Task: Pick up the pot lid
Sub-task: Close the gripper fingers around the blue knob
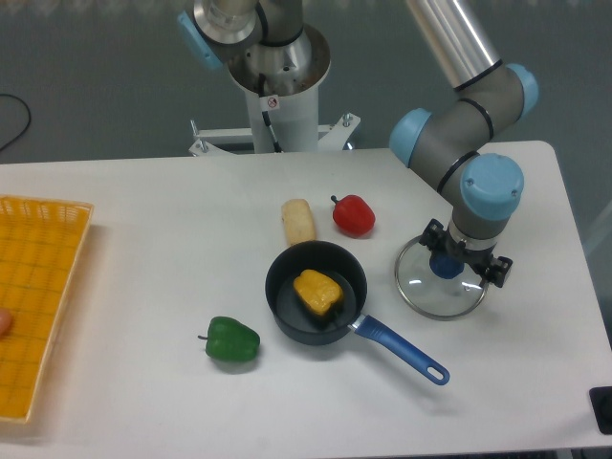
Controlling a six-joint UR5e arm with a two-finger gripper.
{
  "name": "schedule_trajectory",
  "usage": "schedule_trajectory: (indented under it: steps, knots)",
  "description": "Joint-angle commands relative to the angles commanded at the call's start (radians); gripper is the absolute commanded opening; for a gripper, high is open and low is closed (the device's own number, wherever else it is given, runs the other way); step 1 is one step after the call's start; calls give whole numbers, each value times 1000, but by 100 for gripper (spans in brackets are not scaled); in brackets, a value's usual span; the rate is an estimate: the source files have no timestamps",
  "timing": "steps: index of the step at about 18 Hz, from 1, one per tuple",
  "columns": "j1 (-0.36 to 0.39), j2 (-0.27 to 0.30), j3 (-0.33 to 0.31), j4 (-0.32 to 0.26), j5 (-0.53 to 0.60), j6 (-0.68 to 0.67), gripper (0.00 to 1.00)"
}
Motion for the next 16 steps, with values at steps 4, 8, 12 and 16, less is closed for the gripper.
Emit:
schedule_trajectory:
  steps: [4, 8, 12, 16]
  knots:
    - [-5, 2, -9, 0, 0, -6, 100]
    - [-9, 6, -22, 3, -2, -11, 100]
    - [-8, 3, -35, 6, -3, -9, 100]
    - [-6, 2, -37, 8, -3, -5, 100]
